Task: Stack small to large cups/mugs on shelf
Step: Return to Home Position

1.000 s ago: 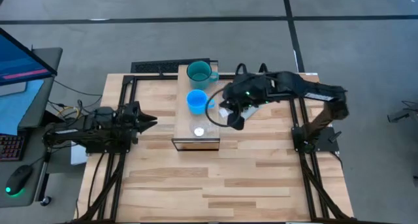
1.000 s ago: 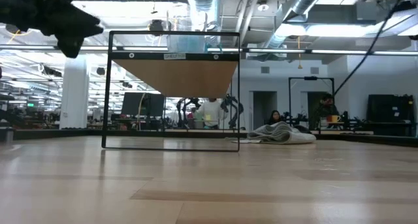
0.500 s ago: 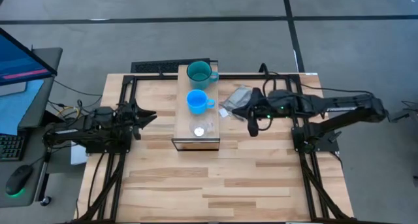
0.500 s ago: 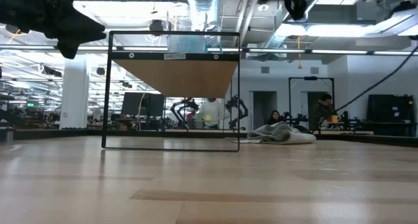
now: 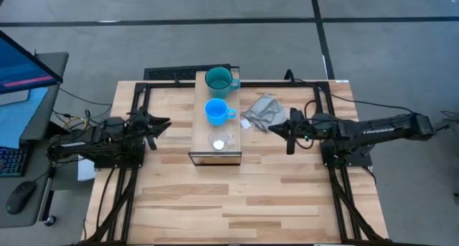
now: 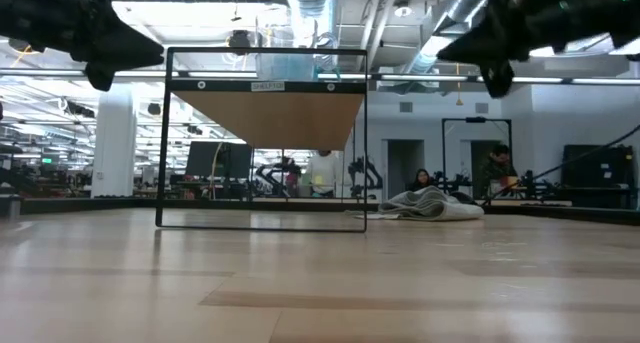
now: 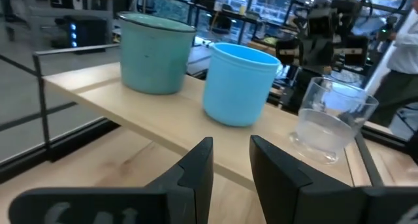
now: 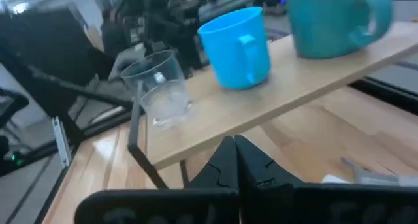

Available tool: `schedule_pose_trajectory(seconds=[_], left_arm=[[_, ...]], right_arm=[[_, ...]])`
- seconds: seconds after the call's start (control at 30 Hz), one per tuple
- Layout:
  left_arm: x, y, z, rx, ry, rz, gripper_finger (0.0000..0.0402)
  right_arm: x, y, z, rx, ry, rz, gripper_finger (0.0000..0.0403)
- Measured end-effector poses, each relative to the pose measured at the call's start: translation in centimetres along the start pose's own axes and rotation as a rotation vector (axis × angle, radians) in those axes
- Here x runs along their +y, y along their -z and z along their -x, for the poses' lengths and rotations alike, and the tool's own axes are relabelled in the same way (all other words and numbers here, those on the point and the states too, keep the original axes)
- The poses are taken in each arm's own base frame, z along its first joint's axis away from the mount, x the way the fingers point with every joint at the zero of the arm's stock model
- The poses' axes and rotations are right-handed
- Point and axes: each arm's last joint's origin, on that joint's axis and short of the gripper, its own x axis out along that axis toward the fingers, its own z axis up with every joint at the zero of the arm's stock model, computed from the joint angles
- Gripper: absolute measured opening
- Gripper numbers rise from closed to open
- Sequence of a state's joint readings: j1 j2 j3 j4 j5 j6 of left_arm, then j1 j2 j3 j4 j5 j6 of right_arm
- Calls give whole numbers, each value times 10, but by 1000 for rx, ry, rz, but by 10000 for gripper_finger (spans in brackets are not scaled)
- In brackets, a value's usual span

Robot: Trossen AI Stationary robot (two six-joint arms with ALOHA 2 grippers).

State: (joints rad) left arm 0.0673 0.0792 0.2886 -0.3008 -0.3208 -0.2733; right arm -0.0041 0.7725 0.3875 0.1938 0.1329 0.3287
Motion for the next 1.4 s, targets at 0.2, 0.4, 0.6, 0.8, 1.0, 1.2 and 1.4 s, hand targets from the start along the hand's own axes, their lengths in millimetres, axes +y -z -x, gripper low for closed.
schedule_pose_trajectory(seconds=[0.2,0.4,0.6,0.8,1.0,1.2,1.4], left_arm=[[2,0,0,-14,-60,-9,90],[6,3,0,2,-159,-50,90],[10,5,0,24,-218,-58,90],[13,4,2,15,-206,-81,90],[17,-1,9,-56,-239,-88,90],[24,24,-11,-113,-225,-92,83],[34,41,-20,-128,-228,-41,49]], right_arm=[[-24,28,17,-124,37,-37,5],[-42,44,28,-169,72,-51,5],[-54,47,33,-181,79,-56,4],[-66,49,34,-182,99,-66,5],[-75,47,37,-184,112,-65,5],[-85,56,40,-192,126,-87,5],[-89,57,41,-178,117,-94,4]])
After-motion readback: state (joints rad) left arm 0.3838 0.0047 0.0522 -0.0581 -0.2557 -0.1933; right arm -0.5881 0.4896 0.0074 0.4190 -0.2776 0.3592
